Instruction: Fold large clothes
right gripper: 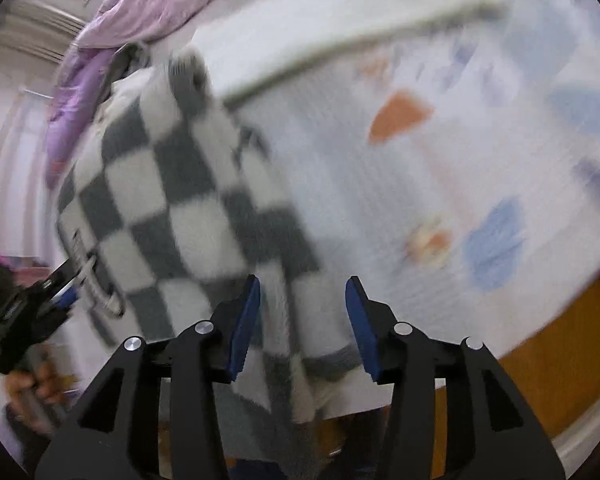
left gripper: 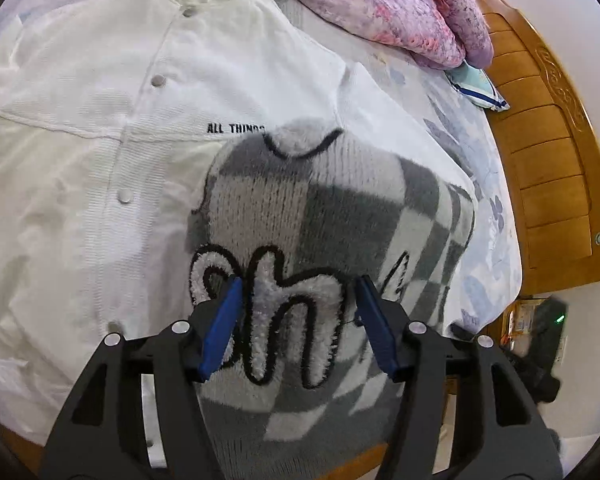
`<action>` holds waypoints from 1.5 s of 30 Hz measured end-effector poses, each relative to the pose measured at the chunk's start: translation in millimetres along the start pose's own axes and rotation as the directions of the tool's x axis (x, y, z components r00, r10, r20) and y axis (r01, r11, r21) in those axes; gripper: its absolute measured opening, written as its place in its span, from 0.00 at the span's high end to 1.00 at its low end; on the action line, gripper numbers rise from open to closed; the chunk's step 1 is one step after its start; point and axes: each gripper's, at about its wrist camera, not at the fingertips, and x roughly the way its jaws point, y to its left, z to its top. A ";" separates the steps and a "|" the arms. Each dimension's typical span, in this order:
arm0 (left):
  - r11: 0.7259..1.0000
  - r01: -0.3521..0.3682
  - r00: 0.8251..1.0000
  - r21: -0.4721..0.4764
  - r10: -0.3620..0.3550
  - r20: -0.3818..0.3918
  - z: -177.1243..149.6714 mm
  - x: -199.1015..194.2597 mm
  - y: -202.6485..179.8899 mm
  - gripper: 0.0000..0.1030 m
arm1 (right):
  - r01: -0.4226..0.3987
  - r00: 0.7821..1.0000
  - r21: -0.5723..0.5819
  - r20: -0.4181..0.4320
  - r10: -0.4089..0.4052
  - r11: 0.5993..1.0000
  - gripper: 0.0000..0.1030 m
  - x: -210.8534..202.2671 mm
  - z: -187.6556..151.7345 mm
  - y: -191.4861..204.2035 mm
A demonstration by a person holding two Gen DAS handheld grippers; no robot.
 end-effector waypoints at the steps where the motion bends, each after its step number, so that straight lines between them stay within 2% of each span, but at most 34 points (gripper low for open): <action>1: 1.000 0.002 1.000 0.021 -0.003 0.025 0.9 -12.5 -5.3 0.43 | -0.048 0.998 -0.029 0.047 0.049 0.998 0.58 -11.2 6.8 12.1; 2: 1.000 0.002 0.999 0.031 -0.003 0.038 1.4 -20.3 -9.8 0.43 | -0.072 0.996 -0.050 0.057 0.075 0.996 0.60 -14.2 10.3 19.7; 4: 0.998 0.027 0.998 0.050 -0.031 0.062 7.2 -32.9 -22.5 0.43 | -0.134 0.988 -0.144 0.063 0.144 0.980 0.75 -15.6 22.7 52.9; 6: 0.993 0.044 0.996 0.111 -0.051 0.066 17.0 -33.8 -42.3 0.43 | -0.178 0.980 -0.240 0.042 0.193 0.954 0.82 -3.1 34.3 90.0; 9: 0.984 -0.014 0.999 0.179 0.008 0.036 30.5 -4.2 -58.1 0.43 | -0.110 0.989 -0.333 0.053 0.135 0.937 0.84 25.6 49.1 120.4; 11: 0.983 -0.043 0.999 0.178 0.044 -0.003 45.9 30.3 -54.6 0.43 | -0.025 0.999 -0.326 0.035 0.038 0.945 0.85 65.5 63.1 119.7; 12: 0.983 -0.056 0.998 0.177 0.060 -0.018 50.2 40.6 -51.2 0.44 | -0.010 1.000 -0.302 0.008 0.013 0.953 0.90 80.6 67.2 113.7; 13: 0.983 -0.067 0.996 0.169 0.075 -0.042 57.3 54.8 -45.5 0.48 | -0.011 1.000 -0.260 -0.023 0.005 0.966 0.92 99.6 74.7 103.6; 15: 0.992 -0.054 0.995 0.118 0.063 -0.071 68.3 72.7 -32.6 0.72 | -0.010 0.999 -0.209 -0.046 0.001 0.978 0.92 119.7 87.3 87.4; 17: 0.997 -0.024 0.996 0.068 0.030 -0.088 78.2 80.4 -21.8 0.83 | -0.023 0.998 -0.171 -0.060 0.013 0.985 0.93 126.2 95.3 77.3; 19: 1.000 -0.011 0.995 0.029 0.014 -0.098 83.1 81.0 -16.6 0.86 | -0.035 0.997 -0.163 -0.073 0.023 0.986 0.92 126.0 98.1 73.9; 20: 1.000 -0.009 0.995 0.030 0.012 -0.098 83.0 78.3 -17.0 0.85 | -0.047 0.997 -0.170 -0.072 0.036 0.984 0.92 120.2 97.1 74.4; 22: 0.999 0.024 0.996 0.037 -0.020 -0.089 77.6 65.9 -19.8 0.74 | -0.114 0.992 -0.139 -0.061 0.107 0.984 0.88 94.1 92.1 69.7; 23: 0.996 0.072 0.995 0.043 -0.069 -0.071 71.8 53.7 -22.2 0.55 | -0.160 0.986 -0.109 -0.057 0.155 0.981 0.88 78.7 84.7 64.7; 24: 0.994 0.091 0.995 0.054 -0.088 -0.048 66.2 43.2 -24.8 0.42 | -0.185 0.982 -0.089 -0.055 0.180 0.979 0.86 66.6 75.9 60.3; 26: 0.993 0.063 0.998 0.104 -0.061 -0.019 49.6 21.4 -30.0 0.35 | -0.226 0.973 -0.057 -0.052 0.223 0.973 0.78 44.9 52.8 48.1; 29: 0.993 0.032 0.999 0.115 -0.032 0.001 20.6 -0.6 -25.2 0.35 | -0.283 0.953 -0.022 -0.123 0.278 0.959 0.75 29.4 1.9 27.9; 32: 0.997 -0.005 1.000 0.081 0.006 -0.008 -14.4 -12.2 -13.4 0.34 | -0.274 0.943 -0.007 -0.198 0.267 0.962 0.75 43.2 -31.3 20.3; 34: 0.999 -0.035 0.998 0.040 0.037 -0.041 -37.5 -9.3 -4.4 0.34 | -0.257 0.945 0.020 -0.206 0.255 0.966 0.85 59.3 -46.6 7.0; 36: 0.999 -0.037 0.997 -0.013 0.036 -0.064 -54.1 -7.4 4.8 0.34 | -0.241 0.951 0.016 -0.193 0.240 0.970 0.88 71.2 -50.2 0.8; 38: 0.996 -0.062 0.994 -0.058 0.056 -0.098 -66.7 -1.0 11.8 0.34 | -0.300 0.933 0.092 -0.180 0.312 0.950 0.84 65.2 -46.4 -6.2; 39: 0.995 -0.081 0.992 -0.061 0.075 -0.099 -73.1 0.1 13.6 0.31 | -0.328 0.925 0.113 -0.162 0.343 0.938 0.82 55.9 -46.3 -10.0; 41: 0.991 -0.128 0.988 -0.041 0.124 -0.095 -84.5 2.2 14.1 0.28 | -0.346 0.927 0.128 -0.110 0.360 0.930 0.63 35.7 -50.4 -21.4; 42: 0.989 -0.146 0.985 -0.031 0.142 -0.097 -89.6 3.5 14.3 0.28 | -0.357 0.928 0.139 -0.061 0.367 0.924 0.48 21.5 -55.2 -31.6; 43: 0.988 -0.154 0.983 -0.030 0.150 -0.107 -95.8 5.8 15.1 0.28 | -0.348 0.935 0.151 -0.019 0.354 0.925 0.37 9.1 -61.6 -43.6; 45: 0.986 -0.160 0.980 -0.052 0.152 -0.128 -103.2 10.3 19.1 0.28 | -0.326 0.943 0.164 -0.016 0.333 0.931 0.31 4.1 -71.6 -63.7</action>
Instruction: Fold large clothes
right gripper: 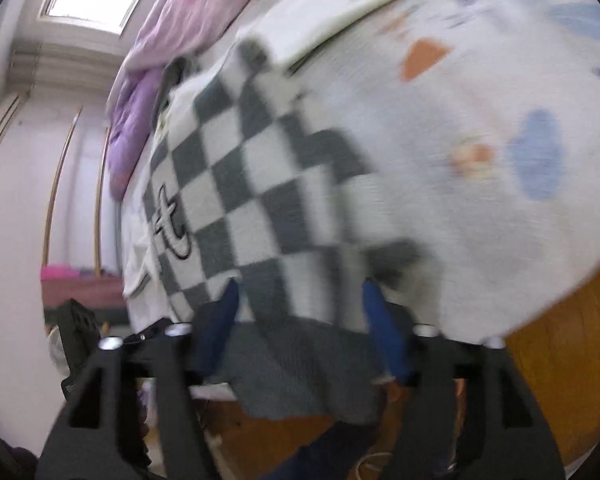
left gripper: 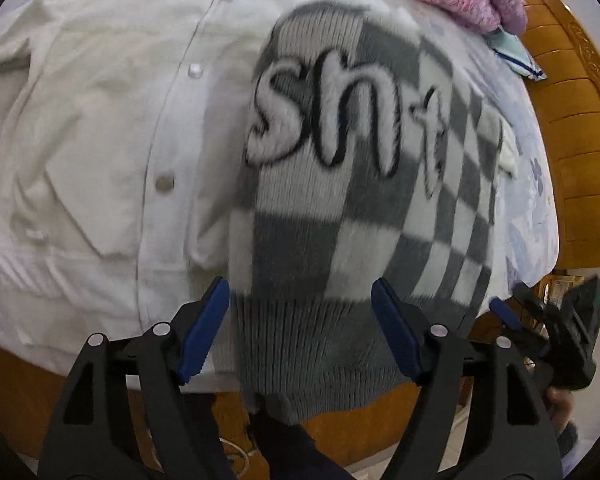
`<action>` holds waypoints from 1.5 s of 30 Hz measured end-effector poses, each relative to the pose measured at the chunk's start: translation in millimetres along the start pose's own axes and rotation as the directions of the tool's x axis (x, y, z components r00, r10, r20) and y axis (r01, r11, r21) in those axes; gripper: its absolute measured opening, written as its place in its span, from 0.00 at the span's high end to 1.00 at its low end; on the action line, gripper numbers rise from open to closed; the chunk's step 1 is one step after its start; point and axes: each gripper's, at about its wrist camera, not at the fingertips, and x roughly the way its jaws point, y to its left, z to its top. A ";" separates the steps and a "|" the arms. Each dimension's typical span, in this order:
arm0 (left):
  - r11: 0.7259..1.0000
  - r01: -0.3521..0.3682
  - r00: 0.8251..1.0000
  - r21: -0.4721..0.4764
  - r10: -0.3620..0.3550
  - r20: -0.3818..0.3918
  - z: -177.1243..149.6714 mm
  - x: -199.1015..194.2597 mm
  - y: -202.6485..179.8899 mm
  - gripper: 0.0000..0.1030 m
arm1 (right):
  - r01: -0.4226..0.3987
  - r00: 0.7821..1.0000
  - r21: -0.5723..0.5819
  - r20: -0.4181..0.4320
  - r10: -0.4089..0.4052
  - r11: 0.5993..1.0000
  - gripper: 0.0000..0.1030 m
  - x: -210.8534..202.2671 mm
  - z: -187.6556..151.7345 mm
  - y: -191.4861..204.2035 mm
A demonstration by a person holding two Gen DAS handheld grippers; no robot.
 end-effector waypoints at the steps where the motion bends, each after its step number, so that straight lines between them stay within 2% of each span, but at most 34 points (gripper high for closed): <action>1: 1.000 0.002 1.000 -0.021 -0.002 -0.009 -1.8 2.9 2.1 0.28 | 0.001 1.000 0.019 -0.022 -0.001 1.000 0.31 1.1 -4.1 -9.7; 3: 0.998 0.004 1.000 -0.055 -0.005 -0.026 -2.5 9.5 4.4 0.28 | 0.003 0.997 0.088 -0.071 0.004 0.996 0.31 8.0 -14.0 -29.9; 6: 0.998 -0.031 0.999 -0.059 0.029 -0.041 -1.8 16.8 3.8 0.28 | -0.077 0.991 0.162 -0.093 0.093 0.984 0.31 28.4 -29.4 -44.8; 12: 0.998 -0.062 0.996 -0.009 0.062 -0.060 9.4 18.2 -9.6 0.26 | -0.120 0.987 0.132 -0.095 0.133 0.984 0.31 62.2 -46.8 -43.4; 16: 0.998 -0.046 0.997 0.032 0.048 -0.061 24.0 21.4 -16.8 0.24 | -0.178 0.977 0.183 -0.086 0.196 0.967 0.24 79.9 -49.7 -52.8; 18: 0.998 -0.041 0.996 0.037 0.044 -0.073 28.7 24.2 -16.3 0.24 | -0.170 0.978 0.194 -0.087 0.190 0.966 0.26 79.9 -49.9 -48.5; 20: 0.998 -0.039 0.995 0.040 0.042 -0.089 31.6 28.0 -14.7 0.24 | -0.224 0.969 0.173 -0.068 0.238 0.959 0.31 69.9 -52.3 -32.7; 23: 0.997 -0.043 0.993 0.062 0.049 -0.106 38.0 31.9 -13.3 0.23 | -0.225 0.973 0.166 -0.019 0.232 0.960 0.32 57.8 -57.4 -12.7; 25: 0.996 -0.040 0.992 0.080 0.049 -0.120 46.0 35.1 -16.9 0.23 | -0.243 0.969 0.223 0.013 0.246 0.944 0.32 57.2 -61.8 -20.3; 28: 0.996 -0.018 0.990 0.090 0.030 -0.138 58.6 35.8 -15.4 0.23 | -0.224 0.973 0.333 0.030 0.227 0.916 0.32 68.3 -66.7 -51.5; 30: 0.995 -0.009 0.989 0.102 0.024 -0.144 64.0 36.5 -17.2 0.23 | -0.270 0.959 0.383 0.022 0.284 0.883 0.30 82.0 -65.6 -64.6; 33: 0.996 0.040 0.987 0.079 -0.027 -0.161 71.7 33.7 -14.8 0.23 | -0.270 0.956 0.386 -0.002 0.293 0.882 0.35 86.8 -61.8 -67.6; 34: 0.996 0.072 0.984 0.060 -0.061 -0.168 76.6 31.5 -12.2 0.23 | -0.268 0.956 0.389 -0.007 0.293 0.882 0.53 82.5 -60.8 -67.0; 36: 0.987 0.159 0.974 0.022 -0.153 -0.170 87.5 23.9 -1.4 0.22 | -0.301 0.945 0.374 -0.008 0.328 0.877 0.65 69.0 -55.4 -57.8; 39: 0.967 0.254 0.957 -0.009 -0.253 -0.142 100.5 16.0 7.7 0.19 | -0.327 0.936 0.354 -0.008 0.353 0.876 0.66 56.6 -50.7 -52.3; 41: 0.965 0.260 0.959 -0.028 -0.261 -0.107 113.9 17.2 13.3 0.18 | -0.281 0.950 0.363 -0.028 0.312 0.888 0.64 66.1 -49.2 -61.0; 42: 0.963 0.267 0.958 -0.041 -0.270 -0.095 120.9 20.2 15.6 0.17 | -0.272 0.951 0.382 -0.036 0.308 0.883 0.58 73.6 -47.0 -63.8; 43: 0.958 0.280 0.955 -0.057 -0.284 -0.085 130.5 25.4 16.2 0.16 | -0.284 0.945 0.417 -0.030 0.325 0.863 0.52 82.5 -45.4 -69.3; 44: 0.957 0.283 0.954 -0.062 -0.288 -0.081 135.9 29.0 15.8 0.12 | -0.304 0.939 0.439 -0.014 0.345 0.846 0.51 87.4 -44.9 -74.2; 45: 0.960 0.275 0.957 -0.056 -0.279 -0.080 140.5 34.8 13.9 0.11 | -0.299 0.941 0.440 -0.013 0.339 0.847 0.50 89.2 -42.9 -74.9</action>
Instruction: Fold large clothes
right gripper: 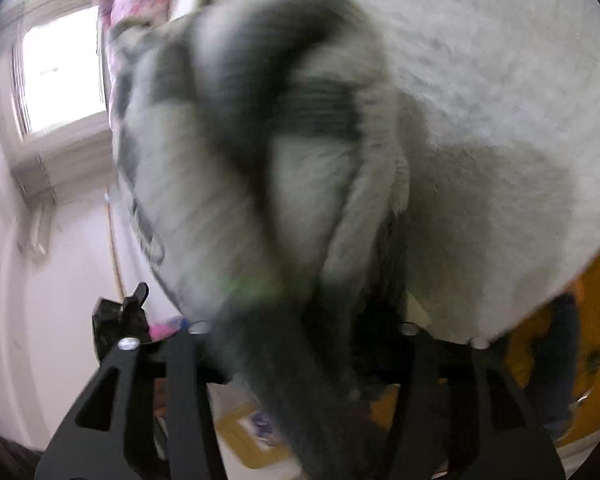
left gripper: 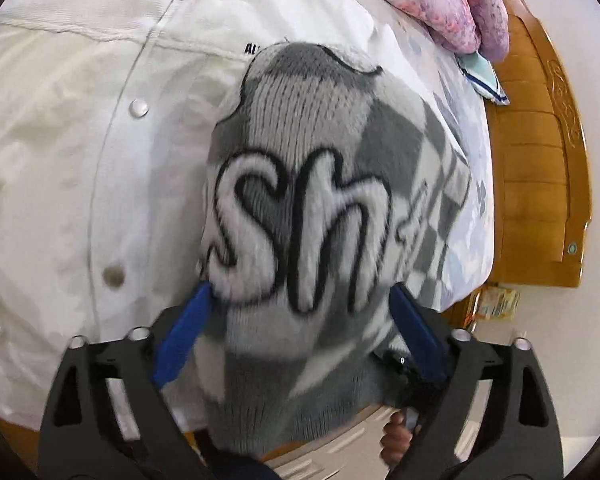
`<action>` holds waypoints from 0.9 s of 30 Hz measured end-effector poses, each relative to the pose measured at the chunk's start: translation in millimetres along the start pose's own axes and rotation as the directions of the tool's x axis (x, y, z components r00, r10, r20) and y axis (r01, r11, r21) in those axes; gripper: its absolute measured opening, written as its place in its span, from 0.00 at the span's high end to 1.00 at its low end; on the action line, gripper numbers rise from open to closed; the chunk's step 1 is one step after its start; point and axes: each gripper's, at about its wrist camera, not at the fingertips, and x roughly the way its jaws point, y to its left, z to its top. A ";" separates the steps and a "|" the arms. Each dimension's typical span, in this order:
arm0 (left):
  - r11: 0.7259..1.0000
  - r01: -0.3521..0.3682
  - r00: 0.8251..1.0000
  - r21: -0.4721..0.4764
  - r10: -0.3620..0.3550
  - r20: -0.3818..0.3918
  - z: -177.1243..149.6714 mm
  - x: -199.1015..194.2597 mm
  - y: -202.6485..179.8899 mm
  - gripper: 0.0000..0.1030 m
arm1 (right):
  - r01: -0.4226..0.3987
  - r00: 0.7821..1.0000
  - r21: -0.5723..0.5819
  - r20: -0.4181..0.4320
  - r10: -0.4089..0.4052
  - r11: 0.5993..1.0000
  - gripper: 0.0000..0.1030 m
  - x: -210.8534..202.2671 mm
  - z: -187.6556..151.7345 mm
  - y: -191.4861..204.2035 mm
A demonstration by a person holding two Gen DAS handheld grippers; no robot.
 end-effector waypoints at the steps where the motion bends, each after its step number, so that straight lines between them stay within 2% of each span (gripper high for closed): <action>1: 0.999 -0.029 1.000 0.015 0.029 0.002 -2.3 8.1 -0.8 0.11 | 0.012 1.000 -0.005 0.003 -0.012 1.000 0.51 -0.3 0.8 0.9; 2: 0.999 -0.034 0.999 0.034 0.033 0.006 0.4 14.5 -1.1 0.07 | 0.028 1.000 -0.017 0.012 -0.028 0.999 0.55 -3.1 -0.3 3.6; 3: 0.999 -0.029 1.000 0.039 0.029 0.009 1.9 20.7 -1.4 0.04 | 0.043 0.999 -0.024 0.018 -0.042 0.999 0.65 -7.2 -2.2 7.3; 4: 0.999 -0.027 1.000 0.034 0.027 0.005 2.9 26.8 -2.1 0.04 | 0.058 0.998 -0.029 0.024 -0.058 0.998 0.69 -9.5 -4.8 14.2; 6: 0.999 -0.021 1.000 0.025 0.021 0.012 3.1 27.5 -1.2 0.04 | 0.106 0.994 -0.079 0.048 -0.102 0.991 0.70 -23.5 -10.5 35.8; 9: 1.000 -0.004 1.000 -0.029 0.004 0.025 -6.0 28.2 0.3 0.04 | 0.128 0.990 -0.129 0.077 -0.119 0.983 0.71 -44.4 -15.3 67.0; 13: 0.999 -0.012 0.999 -0.032 0.013 0.046 -16.4 34.5 -6.9 0.04 | 0.174 0.984 -0.167 0.064 -0.165 0.970 0.71 -60.7 -10.4 74.7; 14: 0.999 -0.018 0.998 -0.034 0.020 0.065 -17.6 37.9 -7.4 0.06 | 0.201 0.979 -0.168 0.049 -0.196 0.965 0.71 -60.4 -4.7 73.0; 17: 0.998 -0.062 0.992 -0.011 0.063 0.106 -24.0 36.7 -10.8 0.19 | 0.245 0.969 -0.170 0.014 -0.246 0.955 0.71 -42.1 5.3 81.7; 19: 0.997 -0.076 0.990 0.014 0.074 0.117 -28.5 32.3 -14.5 0.25 | 0.260 0.965 -0.211 0.012 -0.263 0.942 0.72 -38.8 8.6 102.8; 21: 0.996 -0.090 0.988 0.021 0.087 0.128 -33.1 30.6 -26.1 0.28 | 0.278 0.959 -0.307 0.032 -0.282 0.910 0.72 -48.9 9.9 130.1; 23: 0.996 -0.085 0.984 0.004 0.083 0.158 -42.1 33.0 -39.0 0.28 | 0.264 0.962 -0.352 0.035 -0.270 0.898 0.73 -51.2 5.6 140.4; 27: 0.998 -0.012 0.978 -0.057 0.023 0.207 -45.2 63.4 -84.5 0.28 | 0.289 0.953 -0.433 0.044 -0.300 0.854 0.73 -95.7 40.5 160.5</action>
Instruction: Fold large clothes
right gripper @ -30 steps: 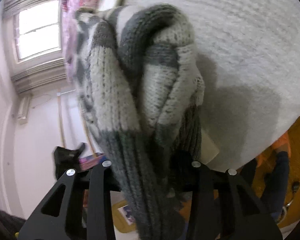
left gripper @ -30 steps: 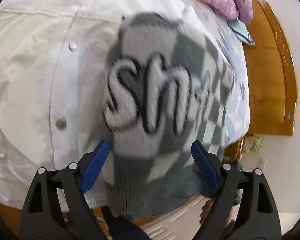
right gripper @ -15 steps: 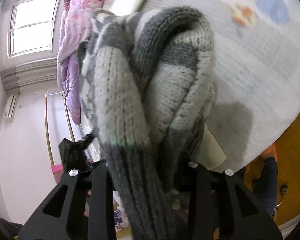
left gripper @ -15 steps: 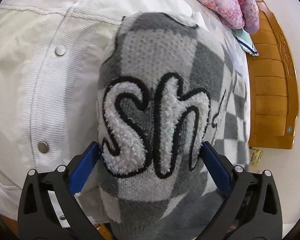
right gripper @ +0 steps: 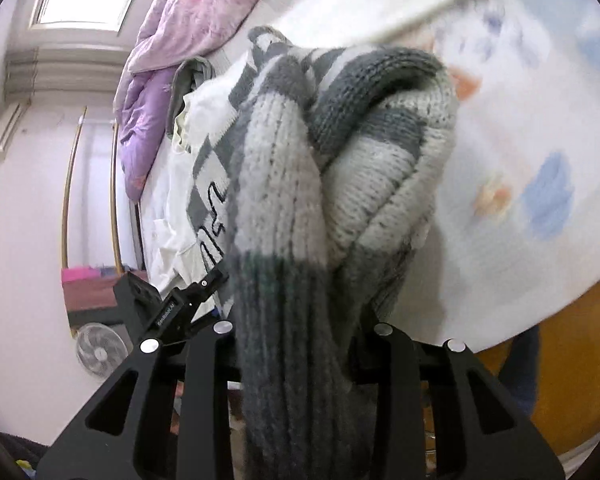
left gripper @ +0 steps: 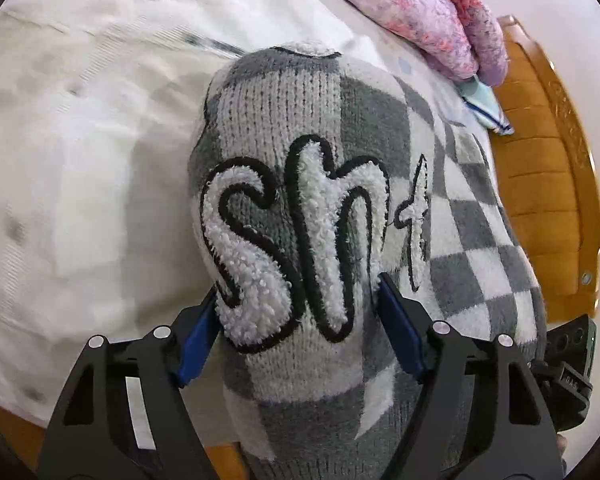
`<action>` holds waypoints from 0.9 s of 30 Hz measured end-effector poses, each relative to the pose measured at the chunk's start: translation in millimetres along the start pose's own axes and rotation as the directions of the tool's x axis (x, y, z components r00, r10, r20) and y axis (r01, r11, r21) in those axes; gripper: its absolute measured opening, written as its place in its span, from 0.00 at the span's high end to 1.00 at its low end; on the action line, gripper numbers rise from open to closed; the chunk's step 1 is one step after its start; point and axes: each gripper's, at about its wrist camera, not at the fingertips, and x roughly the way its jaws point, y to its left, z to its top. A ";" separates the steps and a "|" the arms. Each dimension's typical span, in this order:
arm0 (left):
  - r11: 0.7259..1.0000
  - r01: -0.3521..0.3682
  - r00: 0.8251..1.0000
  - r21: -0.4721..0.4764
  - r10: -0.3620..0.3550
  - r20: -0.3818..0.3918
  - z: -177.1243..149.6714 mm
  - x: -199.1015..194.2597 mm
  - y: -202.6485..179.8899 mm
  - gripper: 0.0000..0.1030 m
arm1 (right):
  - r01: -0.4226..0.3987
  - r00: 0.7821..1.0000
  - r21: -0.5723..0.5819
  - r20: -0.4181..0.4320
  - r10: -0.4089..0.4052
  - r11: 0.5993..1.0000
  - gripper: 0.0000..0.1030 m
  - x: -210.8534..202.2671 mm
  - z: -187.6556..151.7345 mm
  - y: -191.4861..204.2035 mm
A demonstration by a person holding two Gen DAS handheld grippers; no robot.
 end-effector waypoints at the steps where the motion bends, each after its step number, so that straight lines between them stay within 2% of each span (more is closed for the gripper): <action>1: 1.000 0.019 1.000 0.002 -0.019 0.006 -6.1 17.0 -22.1 0.28 | 0.026 1.000 -0.025 0.008 -0.026 0.999 0.73 -17.8 12.2 -13.0; 3: 0.999 0.047 0.999 0.011 -0.047 0.000 -12.3 43.7 -54.5 0.28 | 0.055 0.998 -0.028 0.031 -0.054 0.998 0.73 -41.7 12.1 -26.8; 5: 0.996 0.076 0.997 0.042 -0.075 -0.018 -18.0 82.1 -98.3 0.29 | 0.090 0.994 -0.015 0.069 -0.088 0.996 0.73 -65.6 28.4 -54.8; 8: 0.990 0.087 0.995 0.115 -0.082 -0.052 -28.4 132.6 -163.4 0.29 | 0.139 0.984 0.045 0.109 -0.143 0.989 0.73 -105.0 45.2 -113.7; 11: 0.982 0.083 0.992 0.169 -0.065 -0.106 -44.6 168.2 -204.2 0.29 | 0.145 0.978 0.120 0.135 -0.161 0.982 0.72 -114.4 56.6 -165.2; 12: 0.979 0.076 0.991 0.190 -0.054 -0.122 -47.7 177.1 -214.1 0.29 | 0.153 0.976 0.139 0.131 -0.171 0.978 0.72 -111.0 64.0 -170.2; 14: 0.974 0.055 0.987 0.221 -0.020 -0.159 -56.8 193.5 -225.9 0.29 | 0.170 0.975 0.181 0.114 -0.192 0.969 0.71 -104.1 63.5 -202.4; 16: 0.970 0.018 0.988 0.241 0.019 -0.151 -62.9 198.3 -229.6 0.28 | 0.198 0.972 0.195 0.084 -0.218 0.961 0.67 -90.4 63.4 -219.8; 20: 0.965 0.004 0.986 0.262 0.041 -0.165 -63.5 208.5 -242.8 0.28 | 0.252 0.959 0.199 0.081 -0.272 0.947 0.59 -65.1 72.1 -223.6; 24: 0.964 -0.016 0.981 0.265 0.067 -0.185 -48.4 222.5 -263.2 0.28 | 0.318 0.934 0.205 0.099 -0.343 0.926 0.39 -52.4 73.5 -213.6; 27: 0.957 -0.031 0.978 0.290 0.088 -0.188 -42.9 222.3 -268.9 0.24 | 0.379 0.911 0.196 0.094 -0.402 0.904 0.36 -65.0 65.0 -205.9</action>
